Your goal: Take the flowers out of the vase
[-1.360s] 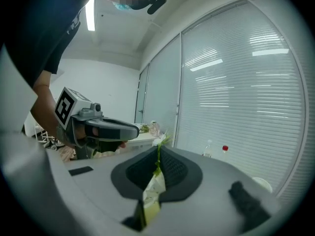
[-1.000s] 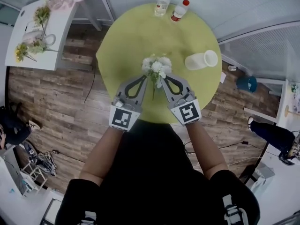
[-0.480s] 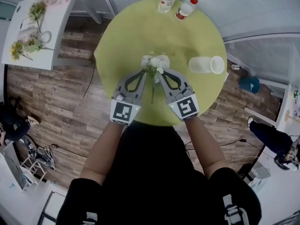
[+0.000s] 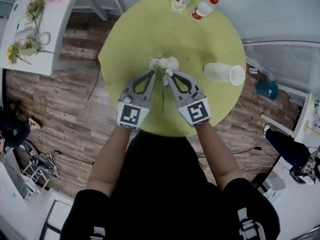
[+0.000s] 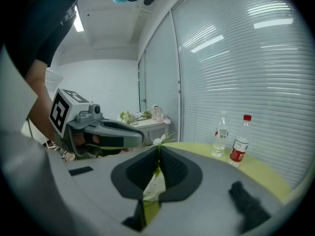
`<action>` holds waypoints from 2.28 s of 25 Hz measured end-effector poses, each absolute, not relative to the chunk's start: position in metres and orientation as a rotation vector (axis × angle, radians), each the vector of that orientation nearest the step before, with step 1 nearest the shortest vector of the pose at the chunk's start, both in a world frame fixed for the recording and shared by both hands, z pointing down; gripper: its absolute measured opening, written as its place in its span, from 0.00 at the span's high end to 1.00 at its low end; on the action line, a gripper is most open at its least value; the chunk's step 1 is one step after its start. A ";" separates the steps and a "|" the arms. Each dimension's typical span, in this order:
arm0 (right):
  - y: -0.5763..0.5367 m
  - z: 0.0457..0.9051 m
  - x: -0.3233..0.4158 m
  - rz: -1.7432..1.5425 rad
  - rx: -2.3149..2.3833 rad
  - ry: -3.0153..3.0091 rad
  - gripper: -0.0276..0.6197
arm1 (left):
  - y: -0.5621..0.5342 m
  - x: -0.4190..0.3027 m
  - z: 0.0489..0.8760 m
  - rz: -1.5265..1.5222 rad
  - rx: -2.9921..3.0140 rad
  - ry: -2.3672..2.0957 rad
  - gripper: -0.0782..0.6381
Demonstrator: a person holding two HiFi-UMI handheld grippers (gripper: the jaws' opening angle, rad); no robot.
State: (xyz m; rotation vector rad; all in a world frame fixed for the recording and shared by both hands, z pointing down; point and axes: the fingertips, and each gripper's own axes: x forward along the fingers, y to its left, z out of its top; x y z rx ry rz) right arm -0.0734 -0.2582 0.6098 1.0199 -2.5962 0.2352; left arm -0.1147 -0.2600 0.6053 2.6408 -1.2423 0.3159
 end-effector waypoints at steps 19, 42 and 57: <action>-0.270 0.673 -0.080 0.380 0.956 -2.529 0.92 | -0.267 -0.115 0.645 0.369 2.563 -1.252 0.87; -0.272 0.663 -0.090 0.418 0.928 -2.552 0.77 | -0.265 -0.128 0.638 0.358 2.521 -1.320 0.87; -0.231 0.567 -0.075 0.284 1.073 -2.605 0.77 | -0.221 -0.135 0.542 0.249 2.651 -1.291 0.87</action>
